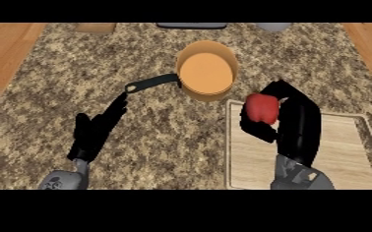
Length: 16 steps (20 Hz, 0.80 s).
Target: Pick the bell pepper from the tray and place it in the pot
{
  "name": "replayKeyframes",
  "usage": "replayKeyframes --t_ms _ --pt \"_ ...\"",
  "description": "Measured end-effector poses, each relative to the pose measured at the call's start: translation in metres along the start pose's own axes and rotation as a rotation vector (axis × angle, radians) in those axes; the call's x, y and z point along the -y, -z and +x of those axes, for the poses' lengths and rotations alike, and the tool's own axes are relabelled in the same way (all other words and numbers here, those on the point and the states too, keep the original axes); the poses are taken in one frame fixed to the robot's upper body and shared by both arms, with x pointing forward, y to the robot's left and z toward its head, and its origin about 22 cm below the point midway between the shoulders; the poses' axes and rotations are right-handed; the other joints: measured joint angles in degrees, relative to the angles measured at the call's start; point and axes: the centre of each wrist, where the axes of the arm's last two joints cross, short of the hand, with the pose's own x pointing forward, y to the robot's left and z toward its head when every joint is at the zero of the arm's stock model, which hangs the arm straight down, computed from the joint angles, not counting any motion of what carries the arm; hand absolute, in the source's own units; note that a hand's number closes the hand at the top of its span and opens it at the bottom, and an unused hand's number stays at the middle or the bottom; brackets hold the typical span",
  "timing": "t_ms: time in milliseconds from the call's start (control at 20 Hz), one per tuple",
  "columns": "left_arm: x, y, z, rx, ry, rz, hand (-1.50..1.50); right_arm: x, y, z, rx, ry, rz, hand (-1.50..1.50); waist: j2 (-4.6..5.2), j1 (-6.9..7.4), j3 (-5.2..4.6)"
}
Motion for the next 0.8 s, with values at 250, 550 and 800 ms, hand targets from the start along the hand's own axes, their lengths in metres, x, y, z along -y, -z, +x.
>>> replayKeyframes --t_ms 250,550,800 --pt "0.009 0.006 0.001 0.005 -0.001 -0.016 0.0 -0.005 0.037 0.066 -0.052 -0.138 0.067 1.5 0.22 0.68 0.21" --pt "0.003 0.008 0.0 0.006 -0.007 -0.02 0.0 -0.033 0.075 0.114 -0.071 -0.323 0.14 1.5 0.38 0.84 0.36" --pt "0.007 0.011 0.003 0.013 -0.002 -0.019 0.0 -0.059 0.1 0.127 -0.113 -0.553 0.19 1.5 0.61 1.25 0.38"
